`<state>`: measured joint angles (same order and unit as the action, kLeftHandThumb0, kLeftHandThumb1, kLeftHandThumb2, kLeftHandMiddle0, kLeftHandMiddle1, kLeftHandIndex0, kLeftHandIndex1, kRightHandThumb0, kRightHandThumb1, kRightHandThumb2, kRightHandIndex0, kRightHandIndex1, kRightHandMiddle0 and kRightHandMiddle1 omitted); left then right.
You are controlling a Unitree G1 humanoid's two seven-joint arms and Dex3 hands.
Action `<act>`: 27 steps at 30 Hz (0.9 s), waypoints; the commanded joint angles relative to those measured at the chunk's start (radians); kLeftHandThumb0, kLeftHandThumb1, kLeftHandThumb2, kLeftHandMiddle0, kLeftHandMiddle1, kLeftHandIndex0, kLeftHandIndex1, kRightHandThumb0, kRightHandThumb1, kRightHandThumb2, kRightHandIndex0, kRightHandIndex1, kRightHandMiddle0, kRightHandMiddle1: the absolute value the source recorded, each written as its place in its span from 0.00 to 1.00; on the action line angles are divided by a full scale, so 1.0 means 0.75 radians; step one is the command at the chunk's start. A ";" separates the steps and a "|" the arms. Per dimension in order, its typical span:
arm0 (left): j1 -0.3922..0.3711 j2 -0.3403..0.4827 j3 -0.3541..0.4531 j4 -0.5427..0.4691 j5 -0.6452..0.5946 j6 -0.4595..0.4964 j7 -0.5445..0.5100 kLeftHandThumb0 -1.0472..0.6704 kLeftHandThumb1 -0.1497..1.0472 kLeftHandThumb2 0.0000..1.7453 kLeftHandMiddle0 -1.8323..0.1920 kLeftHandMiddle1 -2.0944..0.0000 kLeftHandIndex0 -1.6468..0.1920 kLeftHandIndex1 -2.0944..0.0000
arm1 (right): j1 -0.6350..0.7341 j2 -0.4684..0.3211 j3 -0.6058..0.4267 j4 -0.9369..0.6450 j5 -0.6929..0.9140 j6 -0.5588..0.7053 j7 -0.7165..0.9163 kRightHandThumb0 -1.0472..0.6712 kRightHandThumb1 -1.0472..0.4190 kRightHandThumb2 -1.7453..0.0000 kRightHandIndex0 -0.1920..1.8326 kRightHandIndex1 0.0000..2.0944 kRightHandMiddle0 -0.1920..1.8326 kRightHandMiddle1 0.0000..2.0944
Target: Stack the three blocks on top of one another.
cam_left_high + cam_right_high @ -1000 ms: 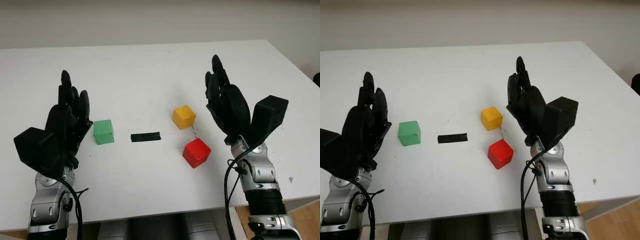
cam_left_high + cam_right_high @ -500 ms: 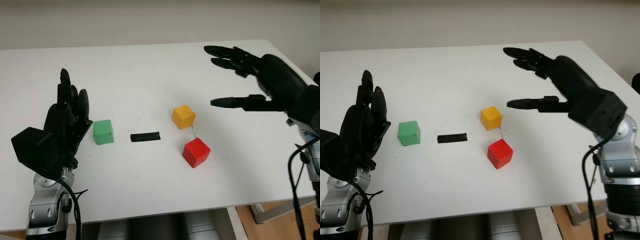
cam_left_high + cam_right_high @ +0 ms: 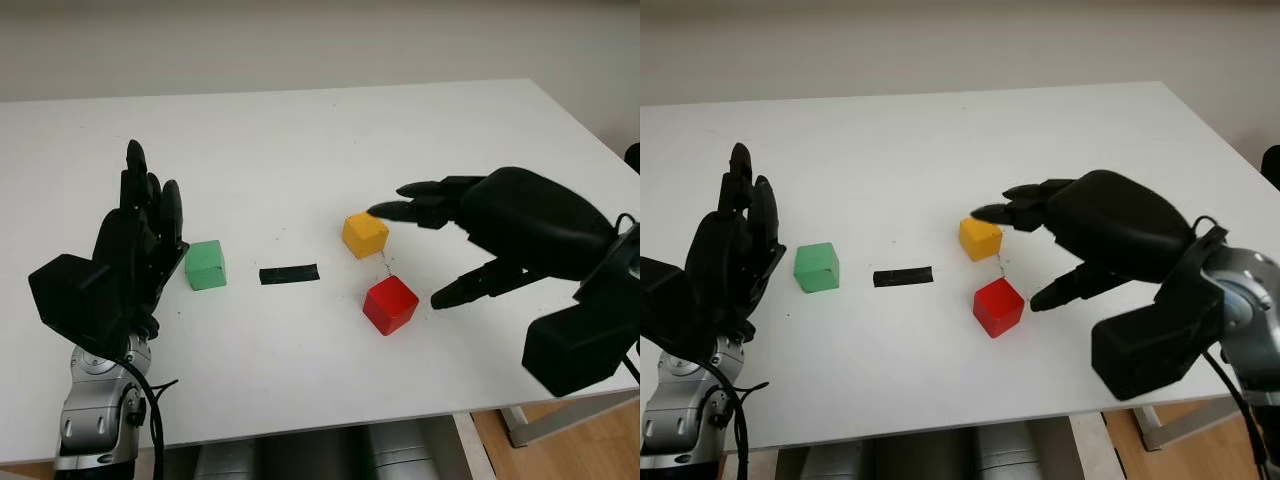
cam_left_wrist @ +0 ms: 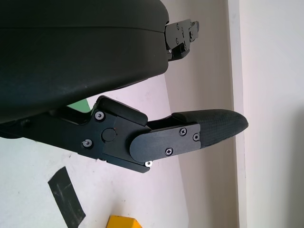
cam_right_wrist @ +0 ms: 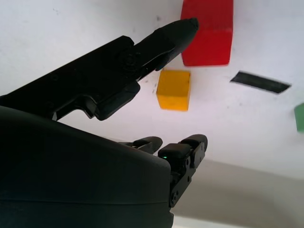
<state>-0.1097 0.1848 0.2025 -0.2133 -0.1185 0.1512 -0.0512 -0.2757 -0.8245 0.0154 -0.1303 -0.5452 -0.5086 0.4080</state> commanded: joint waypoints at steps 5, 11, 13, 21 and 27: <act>0.002 -0.001 -0.014 -0.012 0.023 -0.007 0.005 0.17 1.00 0.36 1.00 1.00 1.00 1.00 | -0.023 0.021 0.085 0.085 -0.063 -0.087 -0.070 0.15 0.18 0.97 0.24 0.01 0.34 0.03; 0.021 -0.010 -0.013 -0.028 0.022 -0.014 0.004 0.17 1.00 0.36 1.00 1.00 1.00 1.00 | -0.035 0.038 0.139 0.122 -0.086 -0.092 -0.074 0.17 0.19 0.97 0.23 0.01 0.36 0.04; 0.025 -0.017 -0.013 -0.034 0.023 -0.010 0.010 0.17 1.00 0.36 1.00 1.00 1.00 1.00 | -0.032 0.039 0.147 0.143 -0.090 -0.103 -0.086 0.17 0.19 0.97 0.23 0.01 0.36 0.04; 0.039 -0.023 -0.019 -0.048 0.038 -0.003 0.020 0.17 1.00 0.36 1.00 1.00 1.00 1.00 | -0.023 0.048 0.173 0.210 -0.138 -0.117 -0.147 0.24 0.20 0.97 0.20 0.01 0.40 0.05; 0.044 -0.026 -0.021 -0.051 0.040 -0.004 0.021 0.17 1.00 0.36 1.00 1.00 1.00 1.00 | -0.029 0.052 0.186 0.254 -0.180 -0.126 -0.221 0.29 0.19 0.97 0.20 0.02 0.44 0.07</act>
<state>-0.0856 0.1662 0.1894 -0.2323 -0.0908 0.1508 -0.0353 -0.2851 -0.7896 0.1518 0.0492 -0.6723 -0.5940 0.2573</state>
